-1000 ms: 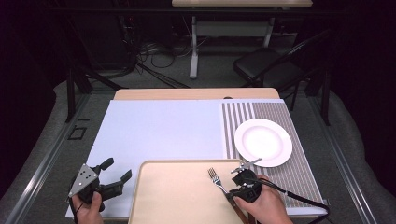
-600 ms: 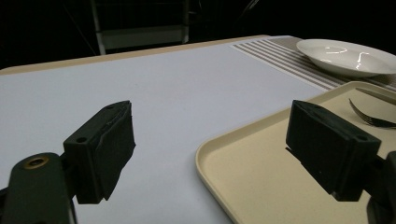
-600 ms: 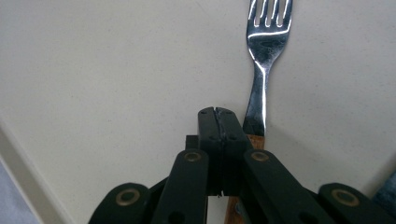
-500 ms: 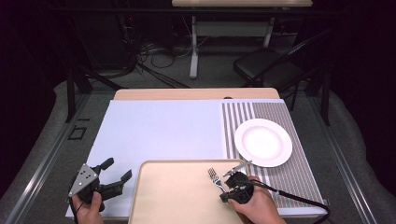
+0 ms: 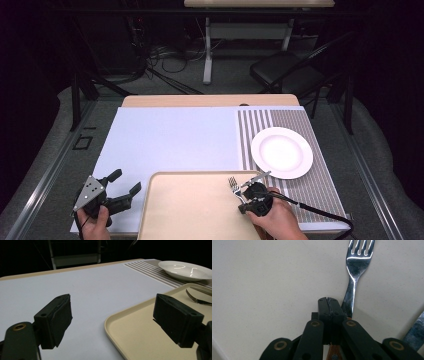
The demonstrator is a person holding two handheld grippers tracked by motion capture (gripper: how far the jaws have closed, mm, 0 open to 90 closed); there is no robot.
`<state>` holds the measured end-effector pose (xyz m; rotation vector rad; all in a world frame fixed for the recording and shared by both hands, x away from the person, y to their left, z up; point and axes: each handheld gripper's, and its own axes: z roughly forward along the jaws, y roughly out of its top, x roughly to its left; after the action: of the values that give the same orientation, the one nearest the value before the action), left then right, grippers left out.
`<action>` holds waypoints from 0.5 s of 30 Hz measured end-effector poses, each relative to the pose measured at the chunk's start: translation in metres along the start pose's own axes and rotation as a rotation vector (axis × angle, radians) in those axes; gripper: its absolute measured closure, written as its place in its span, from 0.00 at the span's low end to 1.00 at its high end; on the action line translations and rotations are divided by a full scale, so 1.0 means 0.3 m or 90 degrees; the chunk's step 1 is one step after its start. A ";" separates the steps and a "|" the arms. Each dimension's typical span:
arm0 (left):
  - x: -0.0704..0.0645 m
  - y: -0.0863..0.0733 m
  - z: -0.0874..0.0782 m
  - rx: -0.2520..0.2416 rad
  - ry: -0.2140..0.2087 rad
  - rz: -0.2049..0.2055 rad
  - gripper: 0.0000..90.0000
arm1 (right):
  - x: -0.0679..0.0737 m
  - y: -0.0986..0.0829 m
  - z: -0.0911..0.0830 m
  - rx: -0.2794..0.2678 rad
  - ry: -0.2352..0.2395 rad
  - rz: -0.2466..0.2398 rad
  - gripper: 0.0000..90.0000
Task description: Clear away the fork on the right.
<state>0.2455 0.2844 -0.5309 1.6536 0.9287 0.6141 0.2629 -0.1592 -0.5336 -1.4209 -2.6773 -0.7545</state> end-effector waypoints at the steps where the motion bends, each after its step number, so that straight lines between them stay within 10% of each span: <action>1: 0.000 0.000 0.000 0.000 0.000 0.001 0.17 | -0.002 0.000 -0.001 0.003 -0.008 -0.004 1.00; 15: -0.001 0.000 -0.001 0.000 -0.001 -0.001 0.17 | -0.027 -0.014 -0.017 -0.008 -0.037 0.023 1.00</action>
<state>0.2451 0.2844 -0.5309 1.6536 0.9287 0.6123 0.2634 -0.1695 -0.5328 -1.5120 -2.6866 -0.7400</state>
